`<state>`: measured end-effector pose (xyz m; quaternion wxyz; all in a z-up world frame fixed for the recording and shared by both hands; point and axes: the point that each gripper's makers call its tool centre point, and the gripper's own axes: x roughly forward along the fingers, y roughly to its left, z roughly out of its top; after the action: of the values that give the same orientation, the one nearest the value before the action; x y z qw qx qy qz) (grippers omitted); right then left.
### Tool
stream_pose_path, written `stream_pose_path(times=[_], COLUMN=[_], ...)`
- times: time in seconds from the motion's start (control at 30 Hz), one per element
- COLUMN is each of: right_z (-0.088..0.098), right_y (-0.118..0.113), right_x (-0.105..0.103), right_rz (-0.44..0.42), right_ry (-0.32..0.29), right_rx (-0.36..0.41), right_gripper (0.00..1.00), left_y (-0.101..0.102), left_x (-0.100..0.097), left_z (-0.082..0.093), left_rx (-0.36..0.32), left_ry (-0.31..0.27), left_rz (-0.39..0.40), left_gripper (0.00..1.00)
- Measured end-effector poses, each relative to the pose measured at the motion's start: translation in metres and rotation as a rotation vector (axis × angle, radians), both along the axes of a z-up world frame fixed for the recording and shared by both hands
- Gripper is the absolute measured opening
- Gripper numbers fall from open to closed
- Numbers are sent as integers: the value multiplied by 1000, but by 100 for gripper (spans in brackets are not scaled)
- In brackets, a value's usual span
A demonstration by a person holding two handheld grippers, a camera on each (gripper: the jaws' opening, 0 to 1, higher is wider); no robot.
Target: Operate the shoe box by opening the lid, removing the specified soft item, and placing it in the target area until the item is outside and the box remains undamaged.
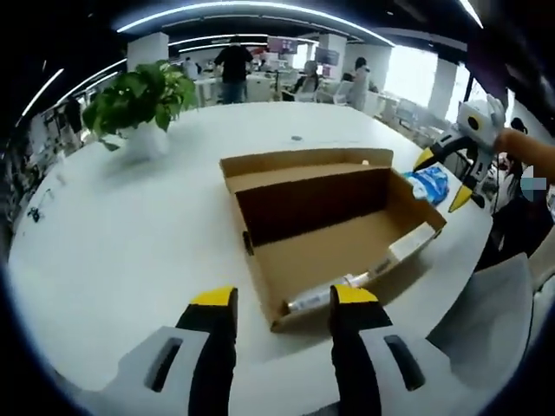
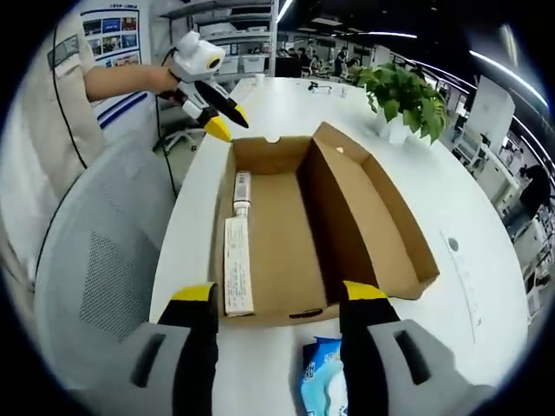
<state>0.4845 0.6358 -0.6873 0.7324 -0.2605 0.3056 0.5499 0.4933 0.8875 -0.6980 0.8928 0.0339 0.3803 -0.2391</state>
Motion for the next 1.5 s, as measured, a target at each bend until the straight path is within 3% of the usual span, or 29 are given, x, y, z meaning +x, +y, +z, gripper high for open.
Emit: stream_pose_path(times=[0.3,0.63,0.9,1.1,1.5], right_z=[-14,-30,-47,-54,-51], right_y=[8,17,22,28,24], right_x=[4,1,-3,-3,2], right_rz=[36,86,112,125,149], right_ry=[15,81,156,175,149], right_rx=[-33,-62,-79,-82,-108], right_gripper=[49,49,49,49,48], left_y=[4,3,4,5,5], left_x=[-3,-1,0,1,1], left_z=[-7,-16,-17,-19,-19], left_rx=[-49,-93,-135,-137,-144], left_ry=[50,95,111,111,117], left_rz=[88,136,167,166,167], left_gripper=[26,4,4,4,4])
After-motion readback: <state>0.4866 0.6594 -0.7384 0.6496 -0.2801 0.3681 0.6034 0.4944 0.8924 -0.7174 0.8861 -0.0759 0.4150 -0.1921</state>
